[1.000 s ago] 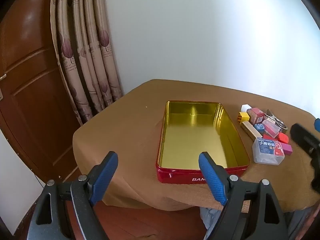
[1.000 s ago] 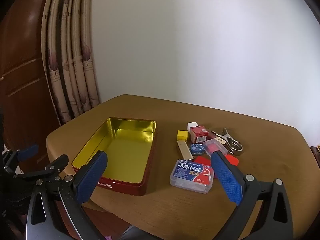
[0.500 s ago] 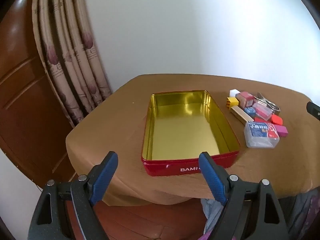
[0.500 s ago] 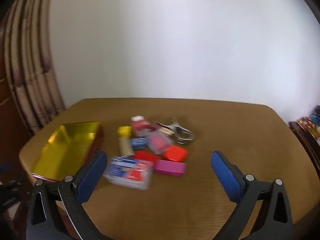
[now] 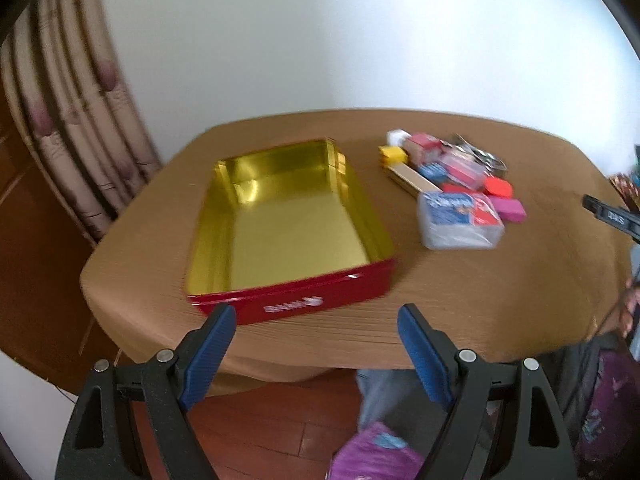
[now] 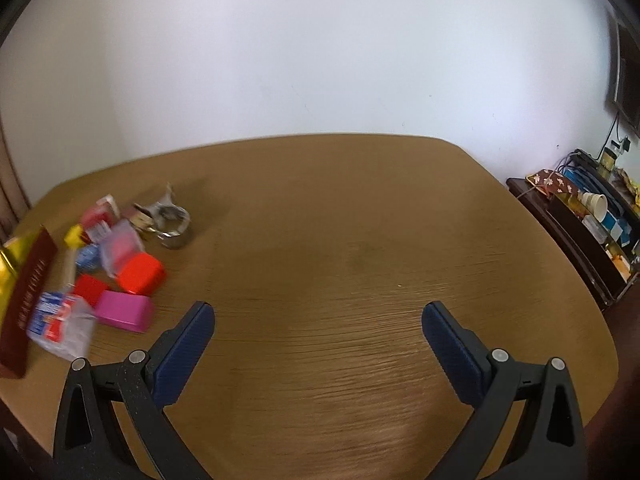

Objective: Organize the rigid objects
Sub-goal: 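Move the left tool toward the silver spring clip beside the tin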

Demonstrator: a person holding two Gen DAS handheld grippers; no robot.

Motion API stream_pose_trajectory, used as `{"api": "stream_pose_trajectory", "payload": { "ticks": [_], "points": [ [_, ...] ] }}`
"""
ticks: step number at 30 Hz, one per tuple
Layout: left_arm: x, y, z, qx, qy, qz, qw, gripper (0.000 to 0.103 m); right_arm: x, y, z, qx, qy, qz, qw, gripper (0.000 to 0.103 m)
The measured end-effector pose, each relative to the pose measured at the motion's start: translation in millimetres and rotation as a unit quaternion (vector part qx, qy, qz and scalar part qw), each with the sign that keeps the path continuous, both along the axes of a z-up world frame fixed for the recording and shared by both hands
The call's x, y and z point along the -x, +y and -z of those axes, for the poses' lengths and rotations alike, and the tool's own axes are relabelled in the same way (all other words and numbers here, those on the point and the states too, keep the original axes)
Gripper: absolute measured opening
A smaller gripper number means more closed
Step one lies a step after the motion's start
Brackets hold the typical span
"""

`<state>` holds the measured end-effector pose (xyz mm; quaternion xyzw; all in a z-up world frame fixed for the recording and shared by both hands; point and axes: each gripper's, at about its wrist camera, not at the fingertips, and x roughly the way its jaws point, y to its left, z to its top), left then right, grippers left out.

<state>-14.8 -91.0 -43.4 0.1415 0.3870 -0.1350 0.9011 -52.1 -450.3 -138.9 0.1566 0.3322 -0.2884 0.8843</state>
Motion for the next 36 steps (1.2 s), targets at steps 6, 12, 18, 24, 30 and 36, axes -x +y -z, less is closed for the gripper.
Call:
{"api": "stream_pose_trajectory", "payload": {
  "ticks": [6,12,18,24,30,36],
  "points": [
    [-7,-46,4,-0.006,0.040,0.047,0.9981,0.085,-4,-17,14,-0.042,0.001,-0.030,0.999,0.103],
    [-31,-83,15,0.026,0.134,0.071,0.9881,0.085,-8,-21,18,-0.073,-0.001,-0.053,0.996,0.103],
    [-28,-106,17,0.017,0.125,0.079,0.9889,0.085,-18,-11,10,-0.097,-0.023,-0.142,0.985,0.103],
    [-20,-121,18,0.036,0.156,0.117,0.9801,0.085,-41,10,-10,-0.006,0.011,-0.237,0.971,0.103],
    [-23,-178,3,0.063,0.184,0.203,0.9596,0.085,-21,-40,8,0.005,0.026,-0.173,0.985,0.103],
    [-50,-218,-18,0.052,0.186,0.212,0.9580,0.085,-9,-63,16,-0.057,-0.012,-0.157,0.986,0.103]
  ]
}}
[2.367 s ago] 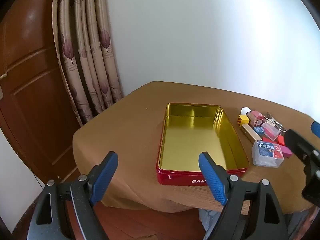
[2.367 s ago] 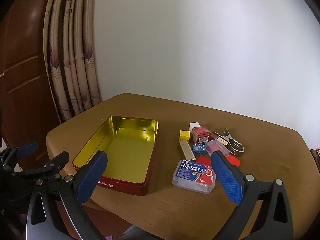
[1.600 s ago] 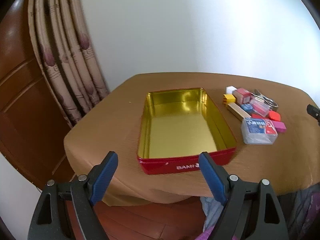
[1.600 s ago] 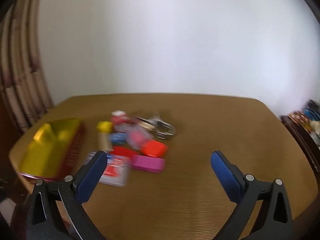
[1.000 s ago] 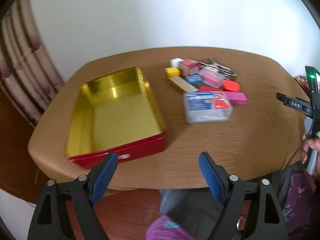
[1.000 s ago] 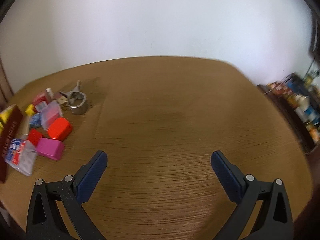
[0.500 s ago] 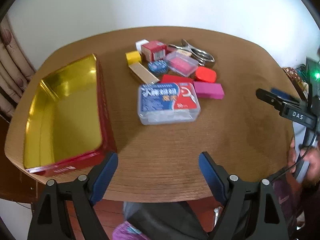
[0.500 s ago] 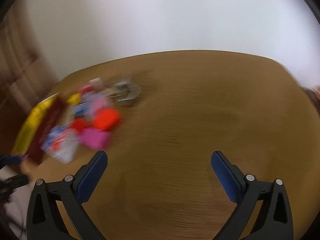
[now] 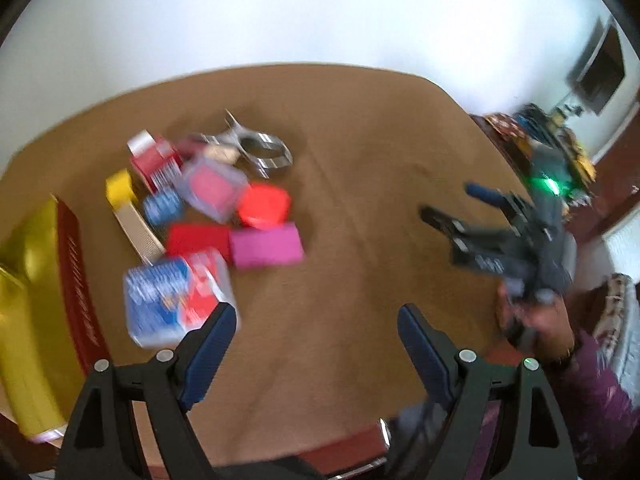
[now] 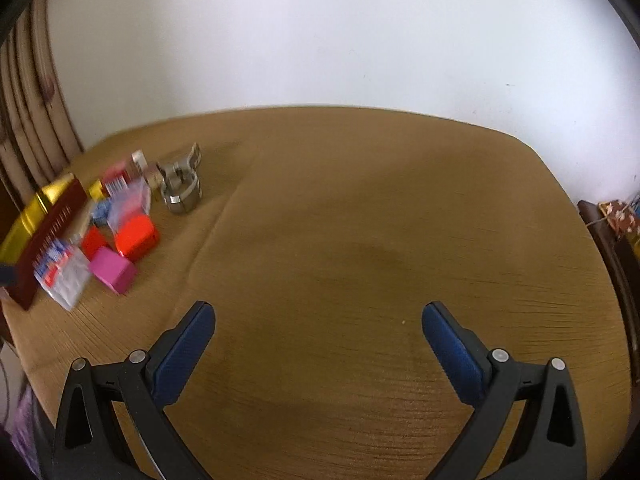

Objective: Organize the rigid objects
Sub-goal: 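Move the left tool toward the silver spring clip beside the tin, then close the left tool on the silver spring clip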

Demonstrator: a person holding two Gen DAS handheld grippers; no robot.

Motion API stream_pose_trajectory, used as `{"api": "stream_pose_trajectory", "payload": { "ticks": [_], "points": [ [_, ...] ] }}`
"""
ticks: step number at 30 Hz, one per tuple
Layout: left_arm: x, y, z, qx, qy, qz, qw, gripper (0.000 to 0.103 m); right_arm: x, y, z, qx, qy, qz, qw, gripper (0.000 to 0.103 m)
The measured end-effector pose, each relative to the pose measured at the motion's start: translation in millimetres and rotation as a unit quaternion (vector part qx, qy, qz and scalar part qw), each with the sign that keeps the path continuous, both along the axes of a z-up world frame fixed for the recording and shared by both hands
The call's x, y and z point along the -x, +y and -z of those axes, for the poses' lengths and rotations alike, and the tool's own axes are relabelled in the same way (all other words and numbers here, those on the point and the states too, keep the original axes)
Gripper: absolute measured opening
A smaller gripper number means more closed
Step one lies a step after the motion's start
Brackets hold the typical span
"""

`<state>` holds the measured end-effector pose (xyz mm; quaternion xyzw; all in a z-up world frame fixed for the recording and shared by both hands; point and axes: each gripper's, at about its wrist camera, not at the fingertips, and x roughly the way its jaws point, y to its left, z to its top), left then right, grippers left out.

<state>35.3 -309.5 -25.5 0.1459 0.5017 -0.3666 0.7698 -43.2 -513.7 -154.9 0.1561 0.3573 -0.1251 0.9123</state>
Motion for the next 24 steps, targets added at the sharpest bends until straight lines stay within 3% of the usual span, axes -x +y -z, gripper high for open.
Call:
{"api": "stream_pose_trajectory", "payload": {
  "ticks": [4,9,15,24],
  "points": [
    [-44,-16,-21,0.007,0.017,-0.027,0.9995,0.085,6,0,1,-0.009,-0.013,0.002,1.000,0.103],
    [-83,-63,-23,0.021,0.063,-0.021,0.9976,0.085,-4,6,0,-0.011,-0.024,-0.002,1.000,0.103],
    [-128,-102,13,0.017,0.144,-0.056,0.9878,0.085,-1,0,-1,-0.033,-0.042,-0.003,0.999,0.103],
    [-163,-124,48,-0.019,0.158,-0.094,0.9829,0.085,1,-1,-1,-0.043,-0.054,-0.001,0.998,0.103]
  ]
}}
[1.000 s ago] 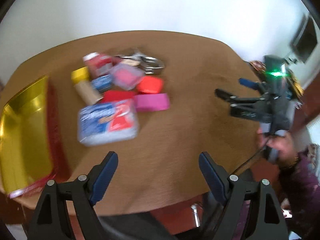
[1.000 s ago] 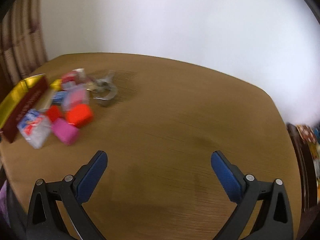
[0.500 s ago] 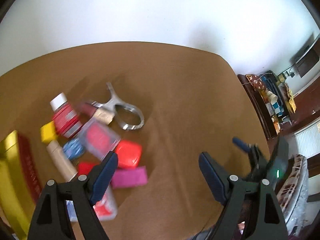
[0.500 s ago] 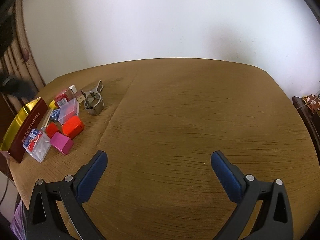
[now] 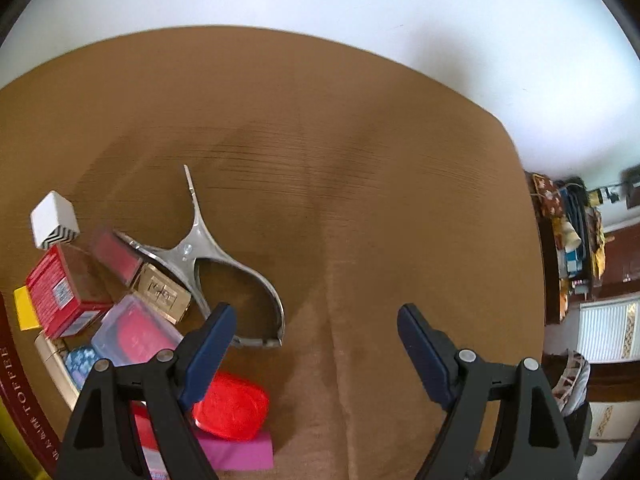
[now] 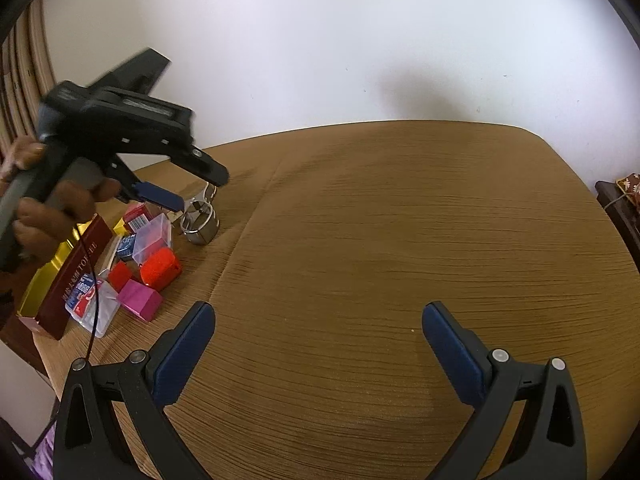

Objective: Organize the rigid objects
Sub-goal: 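Close the left tool on the silver spring clip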

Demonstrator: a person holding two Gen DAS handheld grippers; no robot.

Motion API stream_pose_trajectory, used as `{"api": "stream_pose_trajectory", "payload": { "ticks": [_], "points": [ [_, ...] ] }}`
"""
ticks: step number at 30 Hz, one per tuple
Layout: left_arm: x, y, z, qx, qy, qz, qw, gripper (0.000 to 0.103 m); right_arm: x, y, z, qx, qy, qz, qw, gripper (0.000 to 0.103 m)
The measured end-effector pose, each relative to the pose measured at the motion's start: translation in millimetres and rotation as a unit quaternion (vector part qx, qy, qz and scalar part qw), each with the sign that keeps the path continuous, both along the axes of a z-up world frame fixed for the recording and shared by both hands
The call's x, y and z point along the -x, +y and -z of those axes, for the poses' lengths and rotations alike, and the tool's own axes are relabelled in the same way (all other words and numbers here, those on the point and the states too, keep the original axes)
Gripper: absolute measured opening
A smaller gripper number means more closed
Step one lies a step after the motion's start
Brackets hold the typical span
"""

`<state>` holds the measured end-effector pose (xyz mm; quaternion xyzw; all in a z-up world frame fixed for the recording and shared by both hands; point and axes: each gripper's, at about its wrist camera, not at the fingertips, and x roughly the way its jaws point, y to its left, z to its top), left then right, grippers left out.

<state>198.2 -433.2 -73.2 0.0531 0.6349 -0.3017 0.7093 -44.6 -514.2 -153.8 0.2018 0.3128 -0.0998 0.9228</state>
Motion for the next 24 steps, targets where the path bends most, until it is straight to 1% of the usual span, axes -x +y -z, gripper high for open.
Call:
{"api": "stream_pose_trajectory", "payload": {
  "ticks": [1,3,5,6,7,8,9,11,12,15,18,22,24],
  "points": [
    [-3,-2,3,-0.005,0.000,-0.003,1.0000,0.085,0,0,0,-0.001,-0.002,0.000,1.000,0.103],
    [-6,-10,10,-0.022,-0.005,-0.003,0.9997,0.074,8,-1,-1,-0.005,-0.004,0.006,1.000,0.103],
    [-9,-17,21,-0.047,0.002,0.005,0.9989,0.050,8,-3,-1,-0.009,-0.004,0.007,1.000,0.103],
    [-11,-19,27,-0.060,0.009,0.003,0.9981,0.041,8,-4,0,-0.011,-0.005,0.007,1.000,0.103],
    [-13,-19,33,-0.074,0.011,-0.006,0.9972,0.026,8,-4,0,-0.013,-0.005,0.008,1.000,0.103],
    [-13,-19,30,-0.073,-0.003,-0.015,0.9972,0.013,9,-5,0,-0.014,-0.005,0.010,1.000,0.103],
    [-15,-20,29,-0.073,-0.005,-0.016,0.9972,0.010,9,-6,0,-0.016,-0.006,0.010,1.000,0.103],
    [-20,-16,30,-0.055,0.003,-0.029,0.9981,0.007,10,-7,0,-0.018,-0.008,0.013,1.000,0.103],
    [-21,-14,29,-0.048,-0.002,-0.034,0.9983,0.006,10,-8,0,-0.019,-0.008,0.014,1.000,0.103],
    [-20,-13,21,-0.044,-0.024,-0.023,0.9985,0.004,11,-10,1,-0.023,-0.009,0.015,1.000,0.103],
    [-10,-13,7,-0.029,-0.043,-0.008,0.9986,0.002,11,-11,2,-0.027,-0.007,0.015,1.000,0.103],
    [5,0,-17,-0.012,-0.063,-0.001,0.9979,0.002,11,-11,2,-0.029,-0.005,0.014,0.999,0.103],
    [5,3,-33,-0.002,-0.070,0.000,0.9976,0.002,9,-8,2,-0.028,0.000,0.007,1.000,0.103]
  ]
}}
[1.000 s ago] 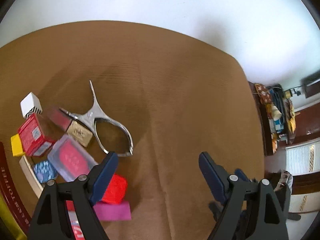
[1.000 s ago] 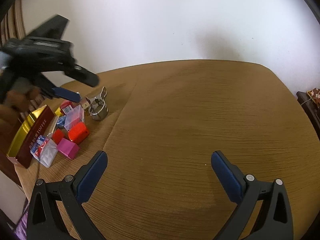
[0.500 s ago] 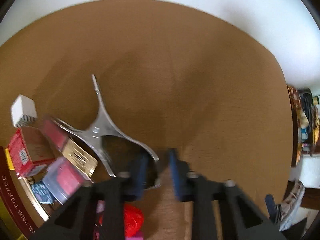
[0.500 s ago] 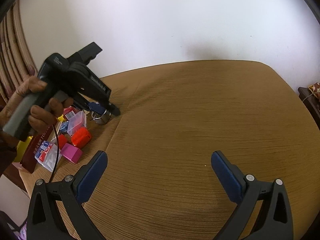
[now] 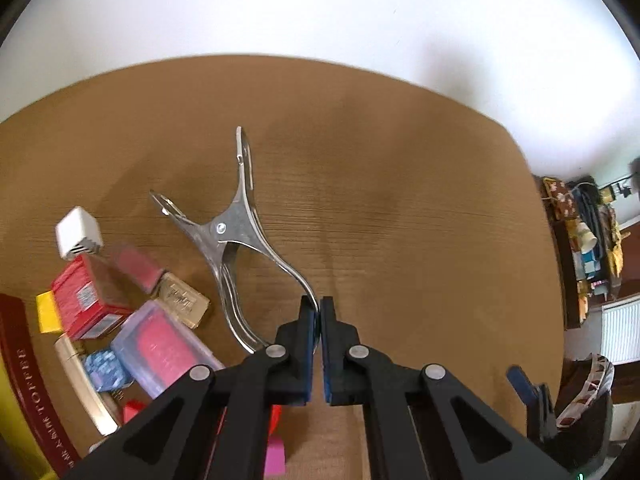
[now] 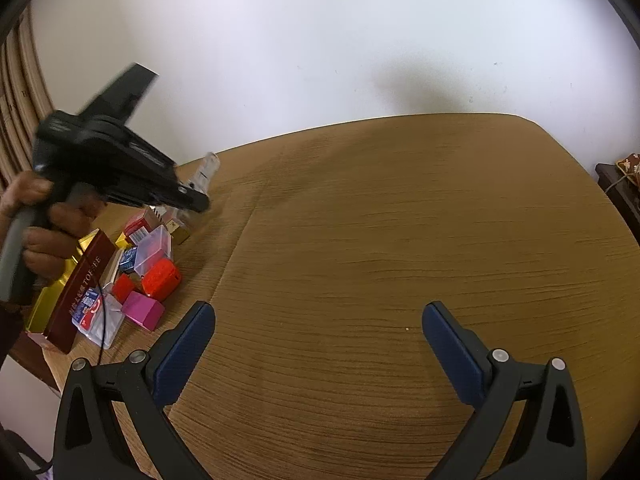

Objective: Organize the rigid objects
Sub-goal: 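Carry the clip over the tin with the left tool while the right tool grasps the red-orange square case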

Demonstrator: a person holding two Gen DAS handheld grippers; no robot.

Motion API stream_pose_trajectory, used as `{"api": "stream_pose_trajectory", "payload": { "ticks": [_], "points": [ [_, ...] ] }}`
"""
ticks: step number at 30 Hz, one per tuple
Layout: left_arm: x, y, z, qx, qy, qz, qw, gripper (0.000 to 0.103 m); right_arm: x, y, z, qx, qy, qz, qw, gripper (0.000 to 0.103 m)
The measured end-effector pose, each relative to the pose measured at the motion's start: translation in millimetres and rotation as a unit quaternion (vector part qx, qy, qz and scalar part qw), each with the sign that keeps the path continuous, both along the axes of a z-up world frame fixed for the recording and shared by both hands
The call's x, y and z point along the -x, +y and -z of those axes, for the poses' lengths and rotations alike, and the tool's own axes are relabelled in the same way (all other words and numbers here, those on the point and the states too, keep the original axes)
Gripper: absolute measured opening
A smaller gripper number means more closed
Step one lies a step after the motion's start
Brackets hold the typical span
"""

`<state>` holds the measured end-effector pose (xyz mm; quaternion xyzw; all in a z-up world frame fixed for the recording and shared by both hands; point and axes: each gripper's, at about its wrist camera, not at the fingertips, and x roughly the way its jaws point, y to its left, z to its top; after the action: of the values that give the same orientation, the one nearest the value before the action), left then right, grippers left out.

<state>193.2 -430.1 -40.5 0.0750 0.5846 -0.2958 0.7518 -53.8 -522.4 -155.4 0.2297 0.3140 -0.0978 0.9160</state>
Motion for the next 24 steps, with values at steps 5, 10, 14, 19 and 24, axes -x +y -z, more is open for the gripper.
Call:
{"api": "stream_pose_trajectory", "payload": {
  "ticks": [5,10,14,19,24],
  "points": [
    [4,30,-32,0.029,-0.018,-0.004,0.9994,0.002,-16,24,-12,0.007,-0.014,-0.101,0.995,0.103],
    [27,83,-46,0.047,-0.022,-0.025,0.9984,0.002,-64,52,-30,-0.021,-0.002,-0.215,0.976,0.103],
    [35,121,-53,0.055,-0.018,-0.047,0.9972,0.002,-104,84,-41,0.010,0.021,-0.290,0.957,0.103],
    [41,159,-58,0.054,-0.023,-0.066,0.9961,0.002,-140,105,-31,0.042,0.058,-0.332,0.941,0.100],
    [47,193,-57,0.056,-0.021,-0.092,0.9939,0.003,-163,104,-13,0.029,0.099,-0.348,0.932,0.082]
  ]
}}
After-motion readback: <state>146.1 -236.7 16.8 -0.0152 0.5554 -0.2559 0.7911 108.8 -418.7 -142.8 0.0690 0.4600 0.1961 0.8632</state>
